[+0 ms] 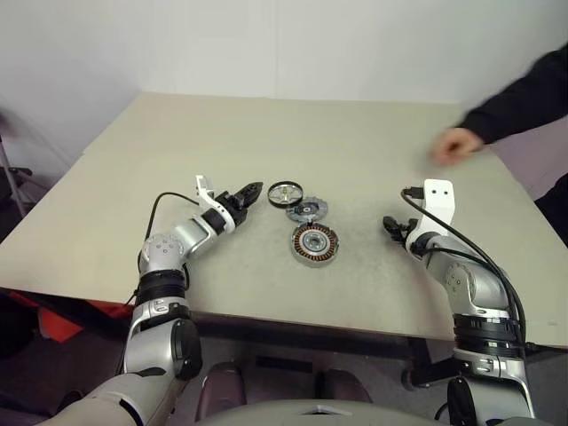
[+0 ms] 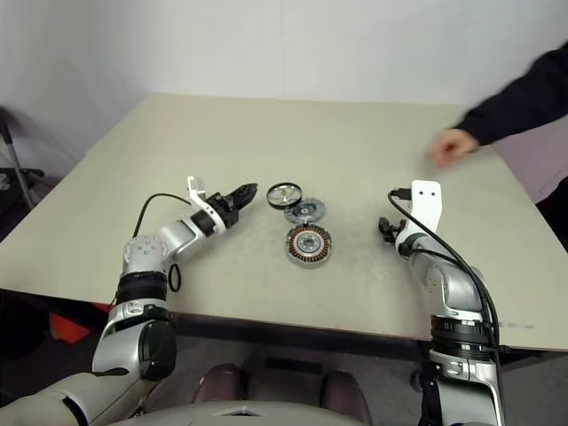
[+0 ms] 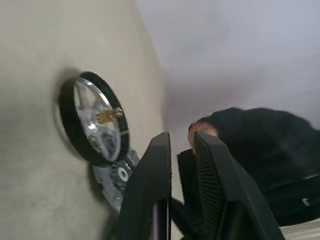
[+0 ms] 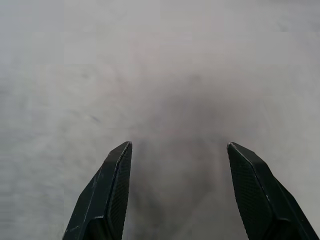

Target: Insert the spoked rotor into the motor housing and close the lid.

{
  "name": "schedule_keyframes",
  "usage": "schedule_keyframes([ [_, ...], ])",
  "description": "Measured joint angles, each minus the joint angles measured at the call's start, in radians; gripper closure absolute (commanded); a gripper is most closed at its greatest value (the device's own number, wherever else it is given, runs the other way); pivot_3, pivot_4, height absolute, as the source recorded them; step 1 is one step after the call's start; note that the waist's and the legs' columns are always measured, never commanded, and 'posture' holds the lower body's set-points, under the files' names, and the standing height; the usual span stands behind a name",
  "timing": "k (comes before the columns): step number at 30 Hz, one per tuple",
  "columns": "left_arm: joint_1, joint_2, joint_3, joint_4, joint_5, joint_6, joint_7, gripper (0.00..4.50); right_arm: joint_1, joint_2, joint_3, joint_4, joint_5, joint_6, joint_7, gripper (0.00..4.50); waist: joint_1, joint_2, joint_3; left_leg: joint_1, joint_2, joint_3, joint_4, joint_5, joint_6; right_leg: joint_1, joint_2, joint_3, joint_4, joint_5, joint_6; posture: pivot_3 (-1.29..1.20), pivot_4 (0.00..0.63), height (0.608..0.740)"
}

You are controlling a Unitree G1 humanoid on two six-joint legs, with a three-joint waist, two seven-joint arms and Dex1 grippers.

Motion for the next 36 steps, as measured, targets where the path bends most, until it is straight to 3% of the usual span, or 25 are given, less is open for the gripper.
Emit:
schedule_keyframes([
  [21, 0.023, 0.044, -0.042, -0.043, 0.049, -0.065, -0.042, 3.69, -0.026, 0.002, 0.001, -0.018, -0.005, -0.014, 0.029, 1.13, 0.0, 0.0, 0.0, 0.0, 0.0, 0.0, -0.001, 0.0, 0.0, 0.0, 0.0, 0.0, 0.0, 0.0, 0.0, 0.0, 0.0, 0.74],
  [23, 0.036, 0.064, -0.094, -0.066, 0.101, -0.098, -0.065, 3.69, -0.025, 0.002, 0.001, -0.018, -0.007, -0.014, 0.028, 1.13, 0.0, 0.0, 0.0, 0.0, 0.0, 0.0, -0.001, 0.0, 0.0, 0.0, 0.0, 0.0, 0.0, 0.0, 0.0, 0.0, 0.0, 0.74],
  [29, 0.072, 0.233, -0.426, -0.139, 0.494, -0.422, -0.201, 3.69, -0.024, -0.02, -0.025, -0.013, -0.013, -0.014, 0.028, 1.13, 0.001, 0.0, 0.0, -0.001, 0.0, 0.0, -0.002, 0.0, 0.0, -0.002, 0.0, 0.0, 0.0, -0.001, 0.001, 0.0, 0.0, 0.74],
  [32, 0.072, 0.247, -0.486, -0.136, 0.59, -0.534, -0.243, 3.12, -0.024, -0.022, -0.032, -0.013, -0.015, -0.014, 0.028, 1.13, 0.002, 0.0, 0.0, -0.001, 0.0, 0.0, -0.002, 0.0, 0.0, -0.002, 0.0, 0.0, 0.0, 0.001, -0.002, 0.0, 0.0, 0.74],
  [34, 0.072, 0.243, -0.513, -0.135, 0.628, -0.577, -0.26, 2.47, -0.025, -0.021, -0.034, -0.013, -0.014, -0.012, 0.027, 1.13, 0.001, 0.0, 0.0, -0.001, 0.0, 0.0, -0.003, 0.0, 0.0, -0.003, 0.0, 0.0, 0.0, 0.002, -0.004, 0.0, 0.0, 0.74],
  [36, 0.072, 0.228, -0.521, -0.131, 0.65, -0.598, -0.258, 2.47, -0.028, -0.005, -0.065, -0.013, 0.002, 0.005, 0.023, 1.13, 0.0, 0.001, 0.0, 0.0, 0.0, 0.0, -0.003, 0.0, 0.0, -0.003, 0.0, 0.0, 0.001, 0.003, -0.005, 0.0, 0.0, 0.74],
])
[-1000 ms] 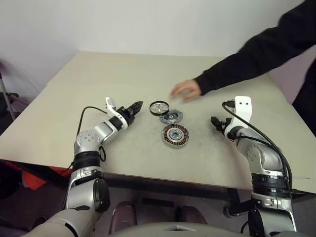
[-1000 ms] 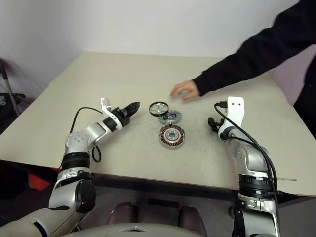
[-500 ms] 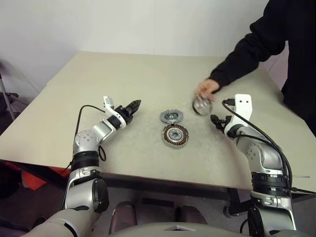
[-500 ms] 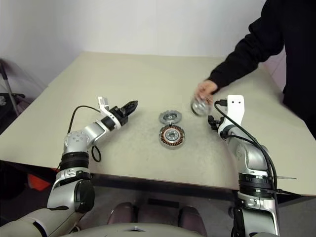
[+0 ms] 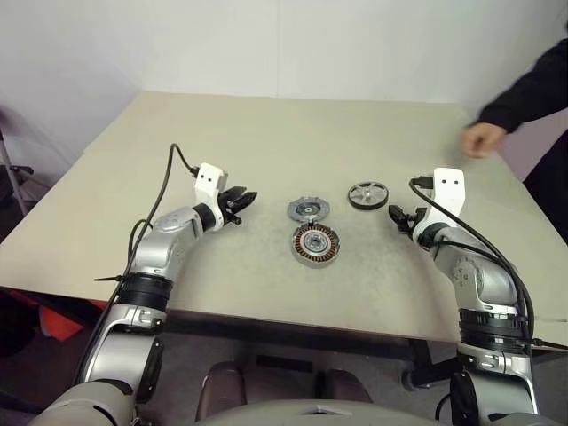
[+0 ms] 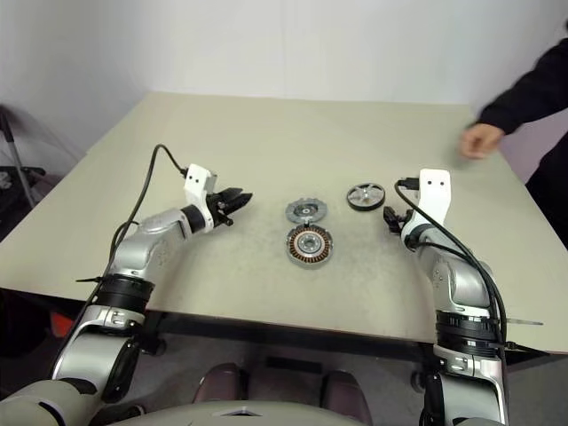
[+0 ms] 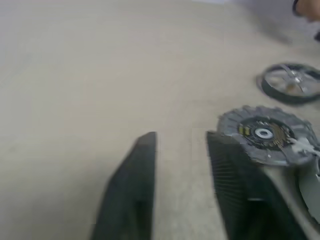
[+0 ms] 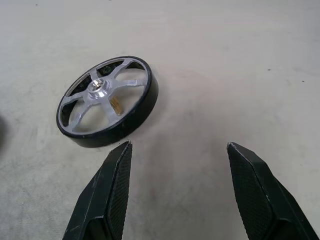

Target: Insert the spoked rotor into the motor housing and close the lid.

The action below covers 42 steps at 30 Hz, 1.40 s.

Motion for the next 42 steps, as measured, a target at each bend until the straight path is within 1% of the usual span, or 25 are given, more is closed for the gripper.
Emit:
schedule_keyframes([
  [3, 0.0, -0.022, 0.001, 0.009, 0.008, -0.009, 0.009, 2.47, -0.038, 0.061, -0.1, 0.001, 0.074, 0.059, -0.021, 1.13, -0.003, 0.0, 0.0, 0.0, 0.0, 0.0, 0.0, 0.0, 0.0, -0.001, 0.0, 0.001, 0.001, 0.0, 0.0, 0.0, 0.0, 0.74],
  [5, 0.0, -0.03, 0.001, 0.012, 0.011, -0.012, 0.009, 2.47, -0.09, 0.114, -0.201, 0.003, 0.151, 0.119, -0.045, 1.13, -0.004, 0.0, 0.0, 0.0, 0.0, 0.001, 0.0, 0.001, -0.001, -0.003, 0.0, 0.002, 0.002, 0.001, -0.001, 0.0, 0.0, 0.74],
  [8, 0.005, -0.041, 0.001, 0.016, 0.019, -0.013, 0.006, 2.47, -0.21, 0.18, -0.403, 0.057, 0.315, 0.223, -0.113, 1.13, -0.003, 0.001, 0.0, 0.0, 0.0, 0.001, 0.0, 0.001, -0.002, -0.004, 0.0, 0.001, 0.003, 0.001, -0.002, 0.0, 0.0, 0.74],
  [10, 0.011, -0.042, 0.001, 0.017, 0.022, -0.013, 0.005, 2.47, -0.266, 0.2, -0.507, 0.109, 0.395, 0.267, -0.16, 1.13, -0.002, 0.001, 0.0, 0.0, 0.0, 0.001, 0.0, 0.001, -0.002, -0.004, 0.0, 0.001, 0.003, 0.001, -0.002, 0.0, 0.0, 0.74],
  [13, 0.017, -0.043, 0.001, 0.017, 0.025, -0.013, -0.001, 2.47, -0.298, 0.207, -0.591, 0.211, 0.451, 0.286, -0.219, 1.13, 0.001, 0.001, 0.0, -0.001, 0.0, 0.001, -0.001, 0.001, -0.002, -0.004, 0.0, 0.001, 0.002, 0.001, -0.002, 0.0, 0.0, 0.74],
  [16, 0.017, -0.043, 0.001, 0.017, 0.028, -0.012, -0.002, 2.47, -0.298, 0.218, -0.62, 0.274, 0.478, 0.296, -0.258, 1.13, 0.001, 0.003, 0.0, -0.003, 0.0, 0.001, -0.002, 0.001, -0.002, -0.007, 0.0, 0.001, 0.002, 0.001, -0.002, 0.0, 0.0, 0.74],
  [21, 0.018, -0.039, 0.001, 0.015, 0.033, -0.012, -0.006, 2.47, -0.297, 0.228, -0.618, 0.282, 0.516, 0.295, -0.277, 1.13, 0.0, 0.003, 0.0, -0.002, 0.0, 0.002, -0.004, 0.002, -0.002, -0.007, 0.0, 0.001, 0.002, 0.001, -0.002, 0.0, 0.0, 0.74],
  [27, 0.02, -0.036, 0.001, 0.014, 0.044, -0.012, -0.007, 2.47, -0.297, 0.234, -0.596, 0.348, 0.532, 0.259, -0.266, 1.13, 0.001, 0.003, 0.0, -0.003, 0.0, 0.002, -0.004, 0.002, -0.003, -0.007, 0.0, 0.001, 0.002, 0.001, -0.003, 0.0, 0.0, 0.74],
  [32, 0.02, -0.036, 0.001, 0.014, 0.049, -0.012, -0.007, 2.47, -0.297, 0.222, -0.565, 0.431, 0.534, 0.188, -0.212, 1.13, -0.001, 0.003, 0.0, -0.002, 0.0, 0.002, -0.003, 0.002, -0.003, -0.007, 0.0, 0.001, 0.002, 0.001, -0.003, 0.0, 0.0, 0.74],
  [33, 0.02, -0.036, 0.001, 0.014, 0.05, -0.012, -0.007, 2.43, -0.297, 0.218, -0.558, 0.447, 0.534, 0.171, -0.2, 1.5, -0.002, 0.003, -0.001, -0.002, 0.0, 0.002, -0.003, 0.002, -0.003, -0.007, 0.0, 0.001, 0.003, 0.001, -0.003, 0.0, 0.0, 0.74],
  [35, 0.02, -0.036, 0.001, 0.012, 0.056, -0.012, -0.007, 2.43, -0.297, 0.21, -0.546, 0.482, 0.53, 0.136, -0.183, 2.07, -0.001, 0.002, -0.001, -0.001, 0.0, 0.002, -0.003, 0.003, -0.004, -0.007, 0.0, 0.001, 0.003, 0.002, -0.004, 0.0, 0.0, 0.74],
  [40, 0.037, -0.036, 0.0, 0.001, 0.067, -0.012, -0.007, 2.43, -0.296, 0.201, -0.52, 0.527, 0.534, 0.091, -0.159, 3.86, -0.002, 0.002, -0.001, -0.001, 0.0, 0.002, -0.004, 0.004, -0.005, -0.006, 0.0, 0.0, 0.003, 0.003, -0.005, 0.0, 0.0, 0.74],
  [41, 0.039, -0.036, 0.0, 0.001, 0.068, -0.012, -0.007, 2.43, -0.297, 0.199, -0.515, 0.527, 0.537, 0.09, -0.156, 4.16, -0.002, 0.0, -0.002, 0.0, 0.001, 0.002, -0.003, 0.004, -0.005, -0.006, 0.0, 0.0, 0.003, 0.003, -0.005, 0.0, 0.0, 0.74],
  [42, 0.039, -0.036, 0.0, 0.0, 0.068, -0.012, -0.007, 2.43, -0.297, 0.197, -0.508, 0.529, 0.536, 0.086, -0.153, 4.16, -0.002, 0.0, -0.002, -0.001, 0.0, 0.002, -0.003, 0.004, -0.005, -0.006, 0.0, 0.0, 0.003, 0.003, -0.005, 0.0, 0.0, 0.74],
])
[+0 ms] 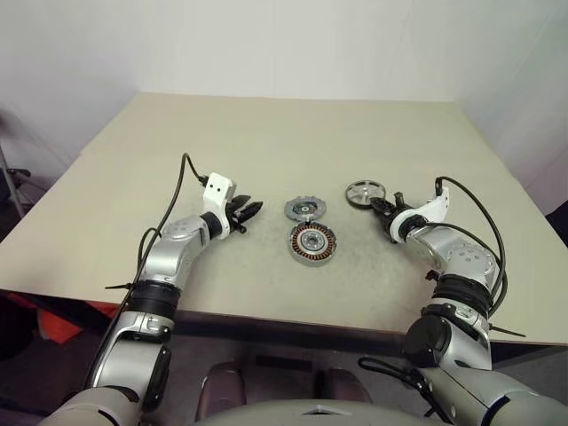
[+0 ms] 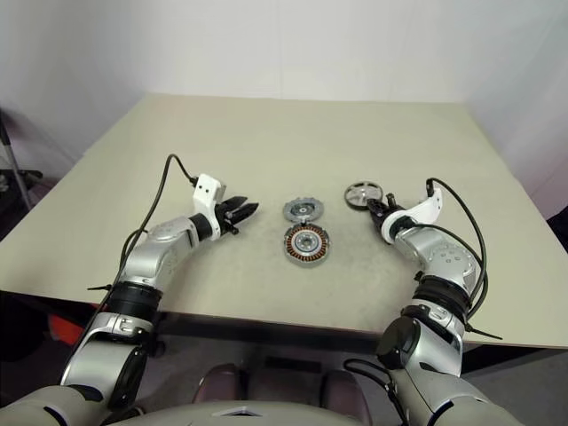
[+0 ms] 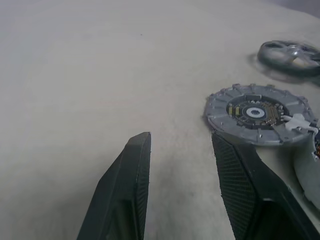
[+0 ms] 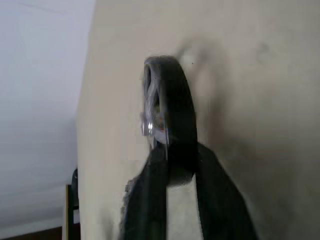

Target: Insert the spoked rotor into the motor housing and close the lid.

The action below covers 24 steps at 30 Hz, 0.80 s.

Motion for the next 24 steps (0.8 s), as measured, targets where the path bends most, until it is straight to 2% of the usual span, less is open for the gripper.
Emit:
schedule_keyframes([
  [13, 0.0, -0.003, -0.003, -0.001, 0.019, 0.0, -0.001, 2.43, 0.0, -0.009, 0.0, 0.012, 0.049, -0.002, -0.019, 4.21, 0.0, 0.0, 0.0, -0.001, 0.0, 0.0, 0.0, 0.0, 0.0, -0.001, 0.0, 0.0, 0.0, 0.0, 0.0, 0.0, 0.0, 0.74],
  [15, 0.001, -0.003, -0.004, -0.001, 0.021, 0.0, -0.002, 2.43, 0.005, -0.007, -0.018, -0.005, 0.109, 0.057, -0.032, 4.21, 0.001, 0.001, 0.001, -0.002, 0.0, 0.0, -0.001, 0.0, 0.0, -0.002, 0.0, 0.0, 0.0, 0.0, -0.001, 0.0, 0.0, 0.74],
  [19, 0.012, -0.003, -0.004, -0.001, 0.027, 0.0, -0.004, 2.43, 0.058, 0.008, -0.021, -0.164, 0.302, 0.248, -0.081, 4.21, 0.004, 0.002, 0.001, -0.002, 0.0, 0.0, -0.006, 0.001, 0.001, -0.004, 0.001, 0.0, -0.002, -0.001, 0.0, 0.0, 0.0, 0.74],
  [24, 0.018, -0.002, -0.005, -0.001, 0.033, 0.0, -0.007, 2.43, 0.172, 0.021, 0.024, -0.344, 0.587, 0.358, -0.239, 4.21, 0.008, 0.002, 0.001, -0.002, 0.0, 0.0, -0.009, 0.001, 0.001, -0.004, 0.001, -0.001, -0.002, -0.003, 0.0, 0.0, 0.0, 0.74],
])
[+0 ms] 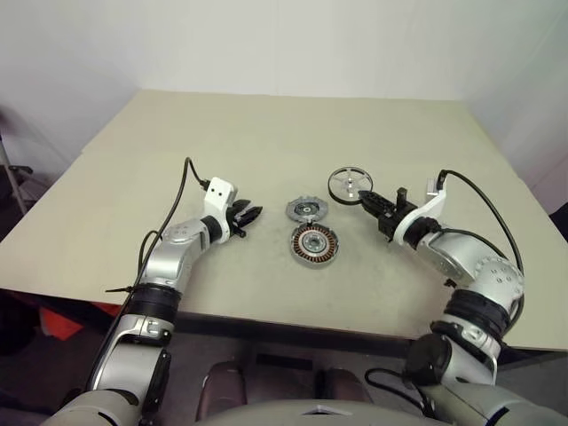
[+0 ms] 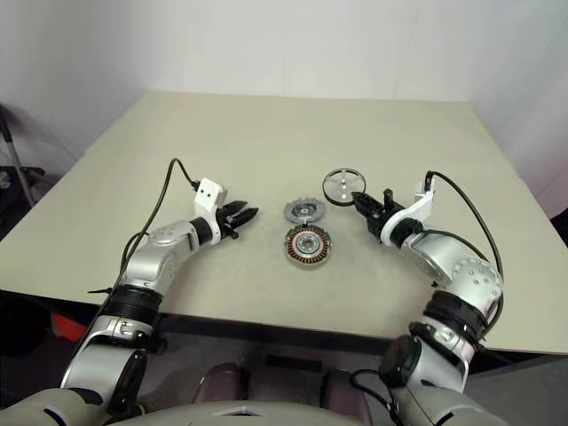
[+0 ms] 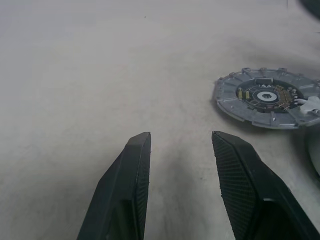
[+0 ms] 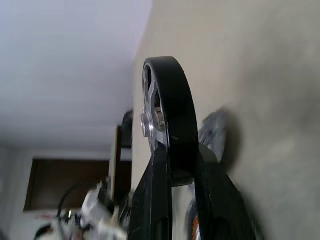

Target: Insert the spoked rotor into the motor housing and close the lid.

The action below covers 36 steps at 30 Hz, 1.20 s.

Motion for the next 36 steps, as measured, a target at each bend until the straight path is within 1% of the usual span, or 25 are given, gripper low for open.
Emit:
schedule_keyframes([
  [2, 0.002, 0.0, 0.0, 0.001, 0.003, 0.0, -0.001, 2.43, 0.061, -0.004, 0.052, -0.046, 0.13, -0.011, -0.075, 4.21, 0.001, 0.0, 0.0, 0.0, 0.0, 0.0, 0.0, 0.0, 0.0, 0.0, -0.001, 0.0, 0.0, 0.0, 0.0, 0.0, 0.0, 0.74],
  [4, 0.002, -0.002, -0.003, 0.002, 0.006, 0.0, -0.002, 2.43, 0.147, -0.014, 0.152, -0.122, 0.28, -0.05, -0.162, 4.21, 0.0, 0.0, 0.0, 0.0, 0.0, 0.0, 0.0, 0.0, 0.0, 0.0, -0.001, 0.0, 0.0, -0.001, 0.001, 0.0, 0.0, 0.74],
  [5, 0.002, -0.002, -0.005, 0.003, 0.008, 0.0, -0.003, 2.43, 0.187, -0.016, 0.203, -0.154, 0.343, -0.075, -0.203, 4.21, 0.0, 0.0, 0.0, 0.001, 0.0, 0.0, 0.0, 0.0, 0.0, 0.0, -0.001, 0.0, 0.0, -0.003, 0.004, 0.0, 0.0, 0.74],
  [7, 0.002, -0.006, -0.01, 0.003, 0.01, 0.0, -0.009, 2.43, 0.249, -0.018, 0.3, -0.2, 0.439, -0.141, -0.272, 4.21, -0.003, 0.0, 0.0, 0.0, 0.0, 0.0, 0.0, 0.0, 0.0, 0.0, -0.001, 0.0, 0.0, -0.005, 0.008, 0.0, 0.0, 0.74],
  [9, 0.002, -0.009, -0.014, 0.003, 0.011, 0.0, -0.011, 2.43, 0.288, -0.019, 0.368, -0.238, 0.481, -0.202, -0.31, 4.21, -0.006, 0.0, 0.0, -0.001, -0.001, 0.0, 0.0, 0.0, -0.001, 0.0, -0.001, 0.0, 0.0, -0.005, 0.008, 0.0, 0.0, 0.74],
  [12, 0.002, -0.005, -0.014, 0.003, 0.013, 0.0, -0.017, 2.43, 0.323, -0.025, 0.428, -0.286, 0.497, -0.266, -0.325, 4.21, -0.005, 0.0, 0.0, -0.001, 0.0, 0.0, 0.0, 0.0, -0.001, -0.001, -0.001, 0.0, 0.0, -0.005, 0.008, 0.0, 0.0, 0.74],
  [16, 0.002, -0.002, -0.014, 0.003, 0.016, 0.0, -0.019, 2.43, 0.344, -0.059, 0.48, -0.301, 0.499, -0.323, -0.323, 4.21, -0.004, -0.001, 0.0, -0.003, -0.001, 0.0, 0.0, 0.0, -0.001, -0.001, -0.001, -0.001, -0.001, -0.006, 0.009, 0.0, 0.0, 0.74],
  [24, 0.002, 0.004, -0.014, 0.003, 0.02, 0.0, -0.019, 2.43, 0.4, -0.111, 0.531, -0.301, 0.504, -0.367, -0.299, 4.21, -0.003, -0.001, 0.0, -0.008, -0.001, -0.001, 0.0, 0.0, -0.001, -0.002, -0.001, -0.001, -0.001, -0.006, 0.01, 0.0, 0.0, 0.74],
  [36, 0.002, 0.008, -0.014, 0.003, 0.032, 0.0, -0.019, 2.43, 0.403, -0.135, 0.573, -0.298, 0.505, -0.405, -0.268, 4.21, -0.003, -0.001, 0.0, -0.009, -0.001, -0.001, 0.001, 0.0, -0.001, -0.002, -0.001, -0.001, 0.0, -0.006, 0.01, 0.0, 0.0, 0.74],
])
